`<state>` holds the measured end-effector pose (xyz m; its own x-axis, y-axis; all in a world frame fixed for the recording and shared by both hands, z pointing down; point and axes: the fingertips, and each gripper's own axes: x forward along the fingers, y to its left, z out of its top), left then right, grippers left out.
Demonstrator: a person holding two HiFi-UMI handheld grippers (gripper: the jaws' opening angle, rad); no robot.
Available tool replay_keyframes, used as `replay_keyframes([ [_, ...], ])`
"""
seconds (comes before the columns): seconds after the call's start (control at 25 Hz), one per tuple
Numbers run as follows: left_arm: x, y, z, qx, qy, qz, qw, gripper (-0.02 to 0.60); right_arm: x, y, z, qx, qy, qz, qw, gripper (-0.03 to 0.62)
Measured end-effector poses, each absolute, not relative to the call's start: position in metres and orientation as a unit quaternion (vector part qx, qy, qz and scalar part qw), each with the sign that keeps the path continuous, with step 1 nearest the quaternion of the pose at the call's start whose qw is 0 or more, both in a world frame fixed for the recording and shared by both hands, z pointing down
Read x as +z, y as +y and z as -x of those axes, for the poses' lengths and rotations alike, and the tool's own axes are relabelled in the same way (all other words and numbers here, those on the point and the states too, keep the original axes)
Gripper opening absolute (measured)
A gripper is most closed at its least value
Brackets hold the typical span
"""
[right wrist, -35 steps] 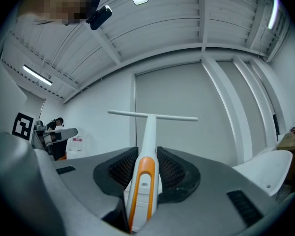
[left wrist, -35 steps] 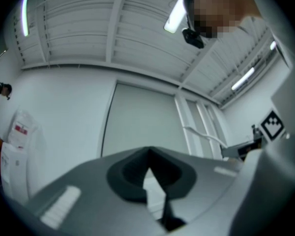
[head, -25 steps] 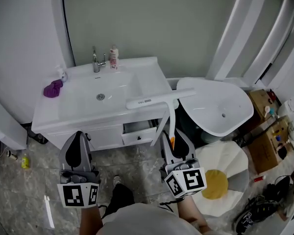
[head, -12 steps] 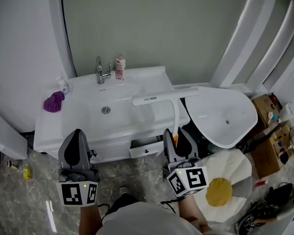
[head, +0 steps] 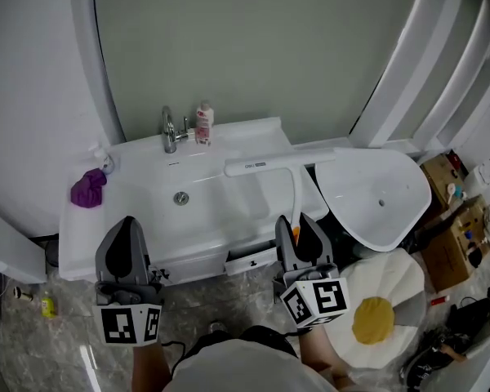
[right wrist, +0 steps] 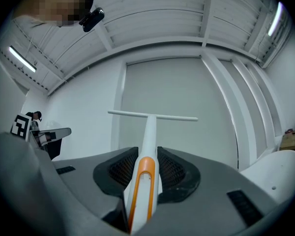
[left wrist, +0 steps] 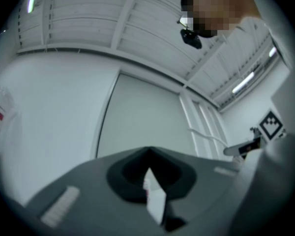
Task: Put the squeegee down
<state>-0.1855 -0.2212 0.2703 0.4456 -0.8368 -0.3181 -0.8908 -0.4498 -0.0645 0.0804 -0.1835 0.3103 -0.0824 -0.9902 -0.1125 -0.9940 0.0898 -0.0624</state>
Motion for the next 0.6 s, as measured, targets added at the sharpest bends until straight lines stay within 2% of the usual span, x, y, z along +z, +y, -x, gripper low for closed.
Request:
replay_keyframes([
  [0.6, 0.297, -0.291, 0.188, 0.126, 0.520, 0.842, 0.072, 0.006, 0.334, -0.238, -0.112, -0.005, 0.704, 0.709, 0.032, 0.121],
])
